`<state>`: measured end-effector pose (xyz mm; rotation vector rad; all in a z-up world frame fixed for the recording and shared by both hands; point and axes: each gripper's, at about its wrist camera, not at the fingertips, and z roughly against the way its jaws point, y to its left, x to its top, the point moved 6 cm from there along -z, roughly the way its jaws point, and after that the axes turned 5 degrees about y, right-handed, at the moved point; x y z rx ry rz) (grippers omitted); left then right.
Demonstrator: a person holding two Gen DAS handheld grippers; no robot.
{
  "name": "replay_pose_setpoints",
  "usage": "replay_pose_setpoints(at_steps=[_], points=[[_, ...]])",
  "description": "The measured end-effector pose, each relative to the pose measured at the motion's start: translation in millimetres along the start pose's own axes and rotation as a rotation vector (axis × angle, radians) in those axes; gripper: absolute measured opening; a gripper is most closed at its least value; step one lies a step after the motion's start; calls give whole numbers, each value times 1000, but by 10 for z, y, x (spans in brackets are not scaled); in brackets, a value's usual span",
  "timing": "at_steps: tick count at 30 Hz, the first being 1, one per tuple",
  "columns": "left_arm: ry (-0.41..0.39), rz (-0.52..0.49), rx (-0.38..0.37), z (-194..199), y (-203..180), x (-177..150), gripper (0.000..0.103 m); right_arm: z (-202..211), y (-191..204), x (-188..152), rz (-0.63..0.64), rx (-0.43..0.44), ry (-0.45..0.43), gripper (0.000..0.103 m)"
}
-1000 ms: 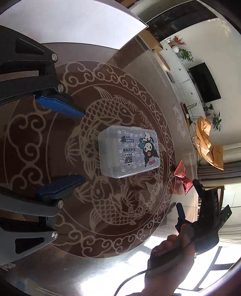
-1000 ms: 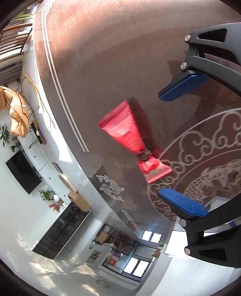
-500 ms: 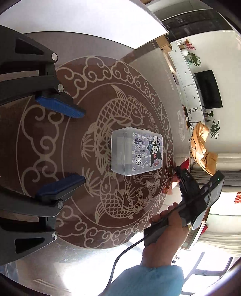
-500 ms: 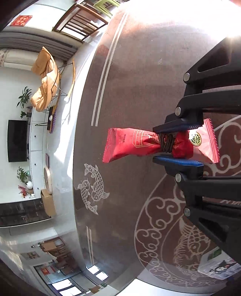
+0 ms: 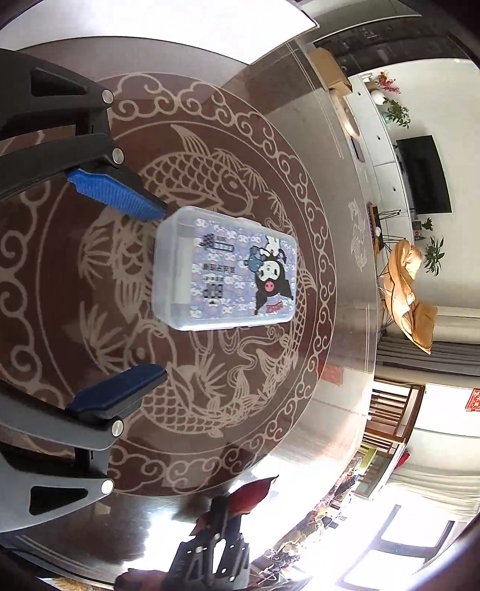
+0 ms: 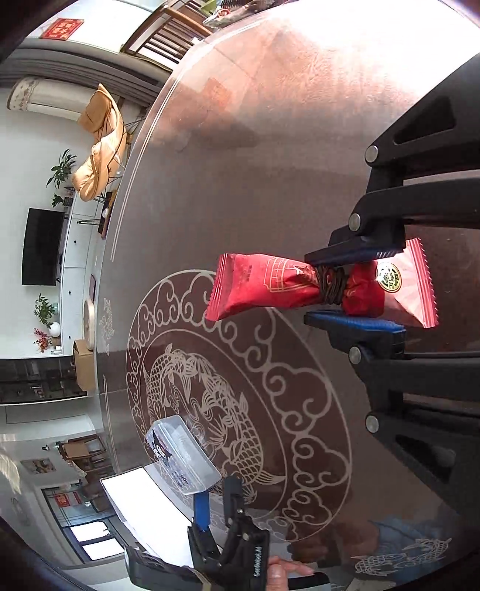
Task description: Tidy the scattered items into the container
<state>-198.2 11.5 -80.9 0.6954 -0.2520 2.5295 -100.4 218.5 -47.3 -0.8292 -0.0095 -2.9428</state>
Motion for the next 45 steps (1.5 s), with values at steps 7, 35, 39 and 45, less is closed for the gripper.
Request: replay_pose_setpoints(at_steps=[7, 35, 39, 45], points=[[53, -52, 57, -358, -38, 524, 86, 2, -79, -8, -51, 14, -38, 42], [22, 114, 123, 296, -596, -818, 103, 177, 766, -366, 57, 45, -15, 77], [18, 118, 121, 302, -580, -798, 103, 189, 779, -379, 41, 37, -10, 81], [15, 121, 128, 317, -579, -798, 103, 190, 760, -386, 31, 36, -6, 84]])
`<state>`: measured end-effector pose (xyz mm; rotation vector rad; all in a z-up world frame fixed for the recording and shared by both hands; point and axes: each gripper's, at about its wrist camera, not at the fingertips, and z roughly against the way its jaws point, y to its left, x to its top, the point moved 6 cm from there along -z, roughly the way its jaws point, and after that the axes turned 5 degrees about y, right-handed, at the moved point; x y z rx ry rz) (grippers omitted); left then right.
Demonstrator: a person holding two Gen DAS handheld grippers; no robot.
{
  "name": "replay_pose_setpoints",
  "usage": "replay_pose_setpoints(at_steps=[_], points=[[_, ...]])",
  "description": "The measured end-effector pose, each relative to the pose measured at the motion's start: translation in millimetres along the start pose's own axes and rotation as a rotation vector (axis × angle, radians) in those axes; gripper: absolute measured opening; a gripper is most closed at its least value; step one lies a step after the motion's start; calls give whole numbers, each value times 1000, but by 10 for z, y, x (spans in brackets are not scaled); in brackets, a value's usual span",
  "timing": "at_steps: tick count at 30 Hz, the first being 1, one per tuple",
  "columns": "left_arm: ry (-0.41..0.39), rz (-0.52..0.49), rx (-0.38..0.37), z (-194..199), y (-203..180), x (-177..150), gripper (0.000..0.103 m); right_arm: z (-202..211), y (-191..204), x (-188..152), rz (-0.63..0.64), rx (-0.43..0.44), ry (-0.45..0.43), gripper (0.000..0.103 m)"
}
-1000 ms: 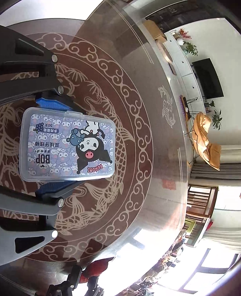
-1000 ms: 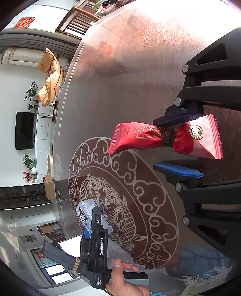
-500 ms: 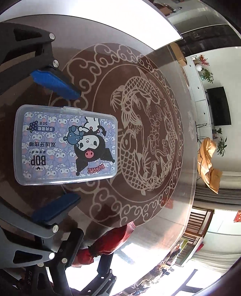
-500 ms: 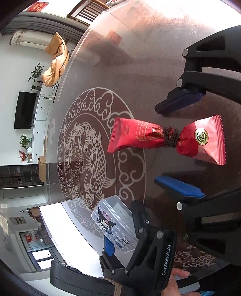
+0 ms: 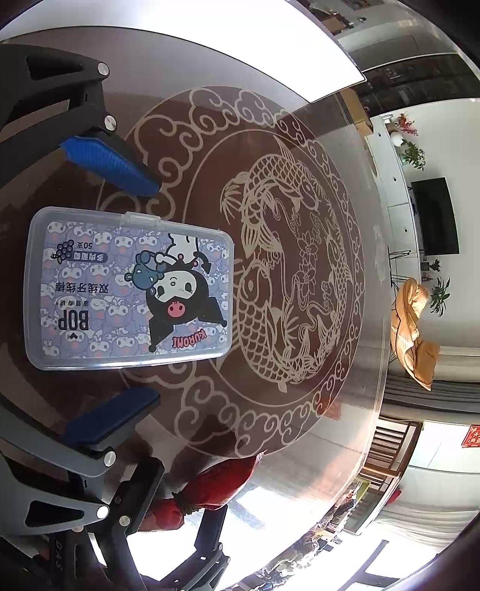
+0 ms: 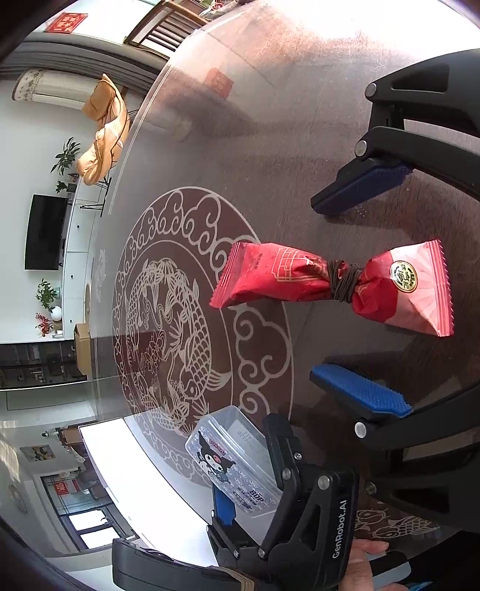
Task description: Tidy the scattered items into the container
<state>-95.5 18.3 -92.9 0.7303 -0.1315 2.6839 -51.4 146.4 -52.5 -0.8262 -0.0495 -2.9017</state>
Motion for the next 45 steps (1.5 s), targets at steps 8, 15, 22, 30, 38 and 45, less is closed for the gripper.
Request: replay_pose_setpoints(at_steps=[8, 15, 22, 30, 38, 45], points=[[0, 20, 11, 18, -22, -5, 103, 2, -4, -6, -1, 1, 0, 84], [30, 59, 29, -3, -37, 25, 103, -90, 0, 106, 29, 44, 23, 97], [80, 82, 40, -28, -80, 55, 103, -34, -136, 109, -25, 43, 5, 74], [62, 17, 14, 210, -255, 110, 62, 285, -343, 73, -91, 66, -6, 18], [76, 98, -65, 403, -222, -88, 62, 406, -110, 31, -48, 79, 12, 18], [-41, 178, -15, 1174, 497, 225, 62, 690, 543, 619, 50, 168, -52, 18]])
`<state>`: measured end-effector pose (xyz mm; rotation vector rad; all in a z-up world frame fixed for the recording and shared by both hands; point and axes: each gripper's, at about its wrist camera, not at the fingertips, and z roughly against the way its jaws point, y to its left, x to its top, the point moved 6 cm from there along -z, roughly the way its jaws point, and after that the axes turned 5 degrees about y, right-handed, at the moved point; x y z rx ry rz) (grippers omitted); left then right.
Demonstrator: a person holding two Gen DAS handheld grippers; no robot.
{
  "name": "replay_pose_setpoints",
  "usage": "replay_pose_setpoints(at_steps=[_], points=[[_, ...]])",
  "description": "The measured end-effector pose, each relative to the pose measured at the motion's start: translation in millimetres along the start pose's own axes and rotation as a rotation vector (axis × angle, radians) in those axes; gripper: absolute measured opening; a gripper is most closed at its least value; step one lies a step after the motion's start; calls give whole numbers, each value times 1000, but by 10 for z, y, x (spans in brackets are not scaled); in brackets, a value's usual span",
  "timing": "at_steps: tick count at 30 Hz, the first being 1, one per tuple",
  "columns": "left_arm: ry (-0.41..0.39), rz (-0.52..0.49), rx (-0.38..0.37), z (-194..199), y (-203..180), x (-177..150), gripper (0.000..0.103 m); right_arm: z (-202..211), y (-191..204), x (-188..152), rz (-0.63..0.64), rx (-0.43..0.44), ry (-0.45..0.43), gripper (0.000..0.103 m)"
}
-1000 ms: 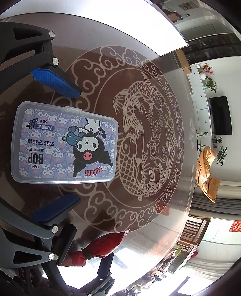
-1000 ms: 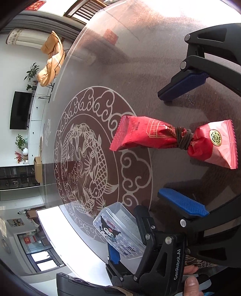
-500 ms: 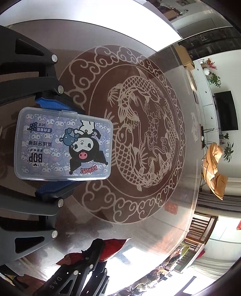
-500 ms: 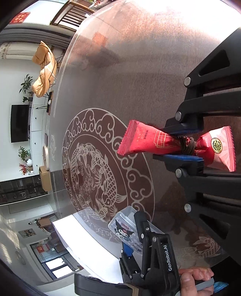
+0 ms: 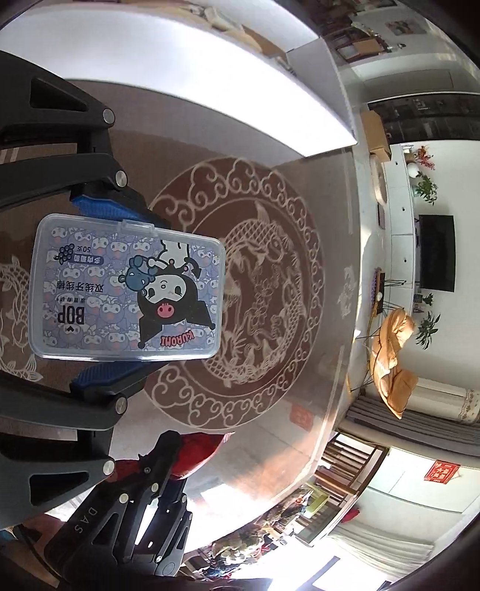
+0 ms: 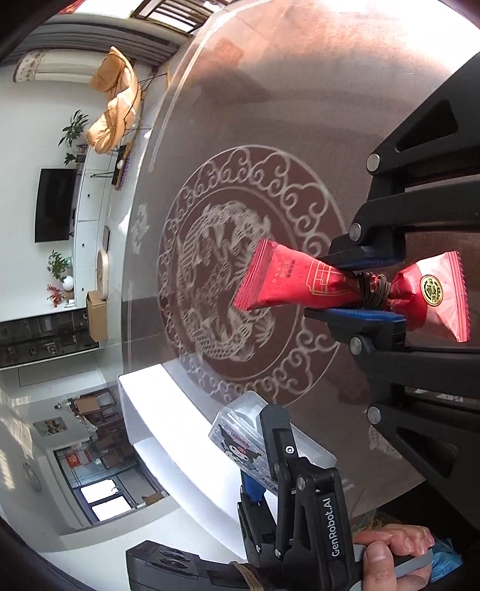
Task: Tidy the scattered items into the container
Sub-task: 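Carry the Kuromi box with the left tool over the box while the right tool carries the packet, then open both tools to drop the Kuromi box and red packet into the box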
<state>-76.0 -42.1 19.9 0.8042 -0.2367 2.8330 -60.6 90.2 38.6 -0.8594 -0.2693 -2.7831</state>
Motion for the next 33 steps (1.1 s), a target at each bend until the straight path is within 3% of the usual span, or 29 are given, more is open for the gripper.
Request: replay_pose_setpoints(at_steps=[5, 9, 13, 16, 20, 22, 24, 25, 26, 28, 32, 33], points=[[-103, 117, 121, 766, 1167, 433, 62, 59, 1021, 958, 154, 134, -73, 18], [-123, 244, 243, 1157, 2202, 463, 62, -37, 2039, 1592, 266, 267, -106, 18], [-80, 392, 284, 1157, 2983, 198, 62, -442, 3002, 1891, 387, 349, -63, 18], [-8, 478, 274, 902, 3302, -96, 62, -953, 3465, 1846, 460, 367, 33, 18], [84, 534, 247, 528, 3435, -406, 62, -1554, 3694, 1663, 538, 305, 144, 18], [107, 542, 250, 430, 3447, -490, 62, -1770, 3700, 1595, 550, 318, 193, 19], [139, 563, 266, 362, 3442, -559, 64, -1916, 3694, 1546, 552, 308, 225, 33], [154, 580, 277, 341, 3457, -597, 75, -1970, 3700, 1526, 549, 314, 242, 68], [162, 603, 293, 342, 3480, -636, 91, -1989, 3686, 1535, 553, 285, 237, 70], [162, 636, 312, 375, 3508, -684, 103, -1926, 3641, 1624, 550, 297, 195, 74], [141, 655, 328, 480, 3458, -620, 103, -1644, 3503, 1829, 531, 282, 155, 76], [130, 644, 362, 548, 3424, -582, 103, -1560, 3467, 1879, 535, 270, 146, 76]])
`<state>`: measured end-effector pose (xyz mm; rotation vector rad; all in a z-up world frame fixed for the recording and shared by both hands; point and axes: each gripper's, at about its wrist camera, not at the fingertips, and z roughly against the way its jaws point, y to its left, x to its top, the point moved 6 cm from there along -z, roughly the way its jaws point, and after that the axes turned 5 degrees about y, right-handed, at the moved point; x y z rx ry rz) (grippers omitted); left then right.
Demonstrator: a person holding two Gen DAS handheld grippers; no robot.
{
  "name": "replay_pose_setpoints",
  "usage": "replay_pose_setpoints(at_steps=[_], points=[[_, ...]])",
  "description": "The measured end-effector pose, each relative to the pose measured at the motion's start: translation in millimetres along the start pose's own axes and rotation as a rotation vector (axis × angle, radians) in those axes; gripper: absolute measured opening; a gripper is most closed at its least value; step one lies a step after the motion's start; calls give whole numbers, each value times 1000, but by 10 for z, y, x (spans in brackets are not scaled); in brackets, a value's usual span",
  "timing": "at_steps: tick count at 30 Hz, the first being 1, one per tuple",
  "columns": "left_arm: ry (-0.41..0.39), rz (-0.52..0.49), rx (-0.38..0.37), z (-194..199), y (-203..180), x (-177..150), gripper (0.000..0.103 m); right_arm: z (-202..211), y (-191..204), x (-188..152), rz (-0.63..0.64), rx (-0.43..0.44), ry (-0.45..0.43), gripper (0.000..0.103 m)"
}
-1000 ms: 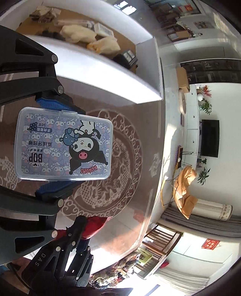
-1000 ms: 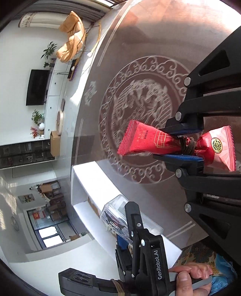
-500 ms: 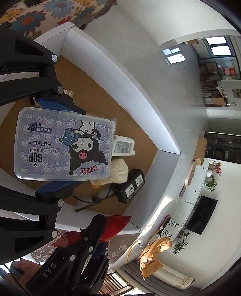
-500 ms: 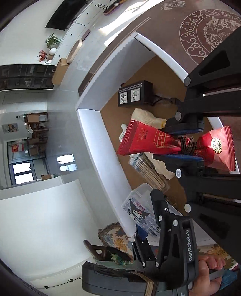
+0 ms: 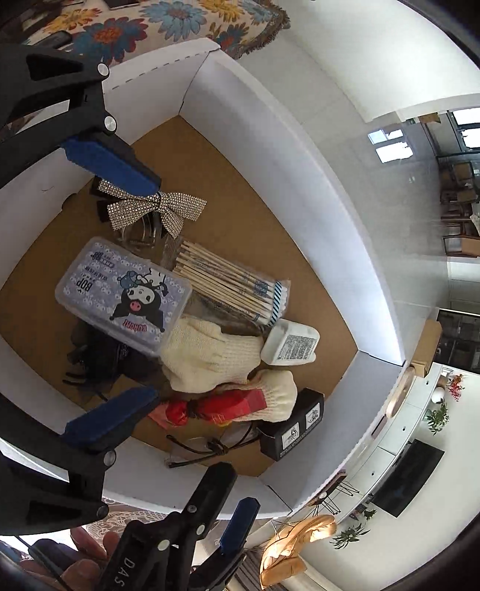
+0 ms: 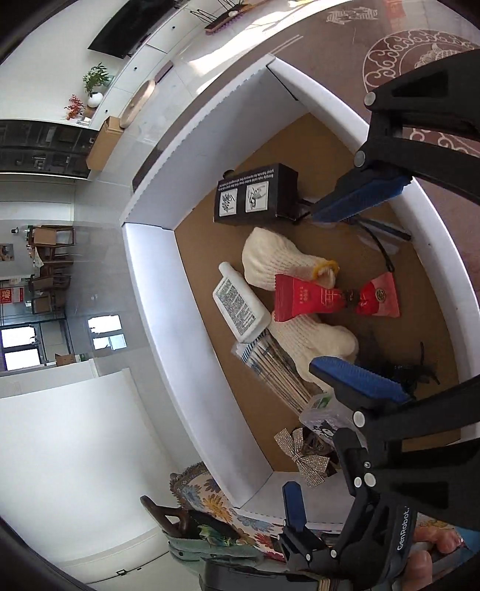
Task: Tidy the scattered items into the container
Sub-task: 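Open both tools to drop the Kuromi box and red packet into the box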
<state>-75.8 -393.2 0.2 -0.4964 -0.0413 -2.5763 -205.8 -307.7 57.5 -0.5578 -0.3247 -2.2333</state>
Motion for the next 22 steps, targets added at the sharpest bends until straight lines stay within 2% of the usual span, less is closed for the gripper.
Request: replay_pose_setpoints(at_steps=[2, 3, 7, 11, 15, 19, 22], points=[[-56, -13, 71, 186, -61, 17, 103, 154, -75, 4, 6, -19, 1, 76], [-80, -11, 81, 278, -94, 21, 103, 224, -94, 2, 8, -26, 1, 76], [-134, 35, 84, 575, -177, 16, 103, 393, -188, 9, 2, -50, -8, 77], [-148, 71, 81, 757, -204, -11, 103, 430, -216, -19, 4, -55, -5, 77], [-155, 74, 83, 819, -222, -19, 103, 411, -193, -45, 14, -53, -4, 77], [-172, 76, 38, 837, -237, -32, 103, 353, -168, -43, 14, -49, -1, 77], [-200, 88, 60, 858, -212, -28, 103, 315, -142, -31, 21, -44, 6, 77]])
